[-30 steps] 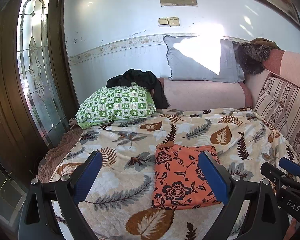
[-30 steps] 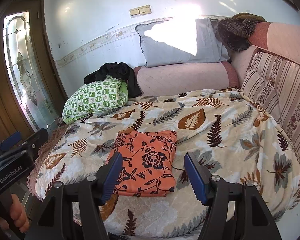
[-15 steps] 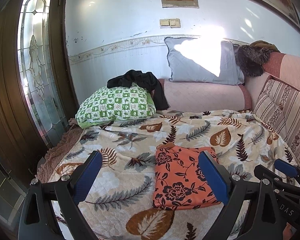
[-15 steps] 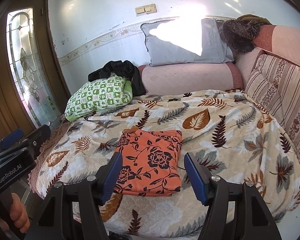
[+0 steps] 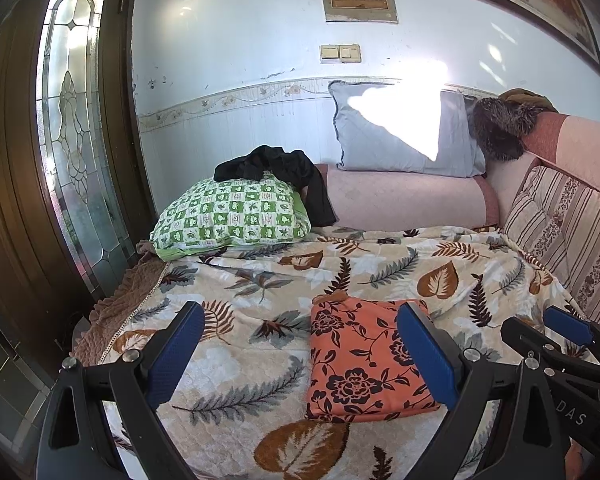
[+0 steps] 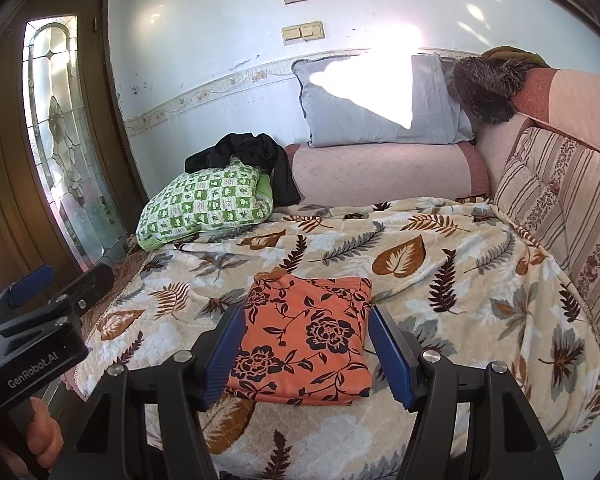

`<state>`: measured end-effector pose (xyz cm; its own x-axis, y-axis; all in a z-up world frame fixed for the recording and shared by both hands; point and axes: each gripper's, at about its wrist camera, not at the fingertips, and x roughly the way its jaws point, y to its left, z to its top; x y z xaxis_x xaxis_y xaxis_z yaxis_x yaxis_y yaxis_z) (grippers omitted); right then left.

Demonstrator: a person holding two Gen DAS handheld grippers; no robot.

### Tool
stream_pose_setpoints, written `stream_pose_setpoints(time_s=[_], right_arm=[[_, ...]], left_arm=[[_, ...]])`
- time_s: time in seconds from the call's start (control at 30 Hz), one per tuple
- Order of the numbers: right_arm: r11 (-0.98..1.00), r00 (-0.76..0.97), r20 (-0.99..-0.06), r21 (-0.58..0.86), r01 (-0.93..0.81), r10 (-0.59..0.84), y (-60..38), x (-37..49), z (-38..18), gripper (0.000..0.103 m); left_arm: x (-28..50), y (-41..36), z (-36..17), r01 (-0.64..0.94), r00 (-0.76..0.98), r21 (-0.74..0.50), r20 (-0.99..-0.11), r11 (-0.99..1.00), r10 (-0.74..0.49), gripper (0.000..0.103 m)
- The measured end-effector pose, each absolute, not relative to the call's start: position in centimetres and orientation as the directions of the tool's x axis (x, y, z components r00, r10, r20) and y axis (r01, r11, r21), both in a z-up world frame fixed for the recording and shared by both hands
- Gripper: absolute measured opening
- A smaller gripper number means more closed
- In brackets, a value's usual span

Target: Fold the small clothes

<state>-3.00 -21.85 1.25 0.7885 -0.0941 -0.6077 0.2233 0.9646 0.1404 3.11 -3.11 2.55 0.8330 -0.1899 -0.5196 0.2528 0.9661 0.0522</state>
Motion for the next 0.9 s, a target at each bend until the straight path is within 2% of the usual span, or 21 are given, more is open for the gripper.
stream_pose_setpoints(time_s=[0.9], right_arm=[[0.968,0.793,-0.598,0.114,0.222,-0.112,-21.31,-2.64,1.63,0.068]], left_arm=[[3.31,-2.23,3.16,0.266,0.832,0.018,-0.509,0.964,-0.220,0.097]])
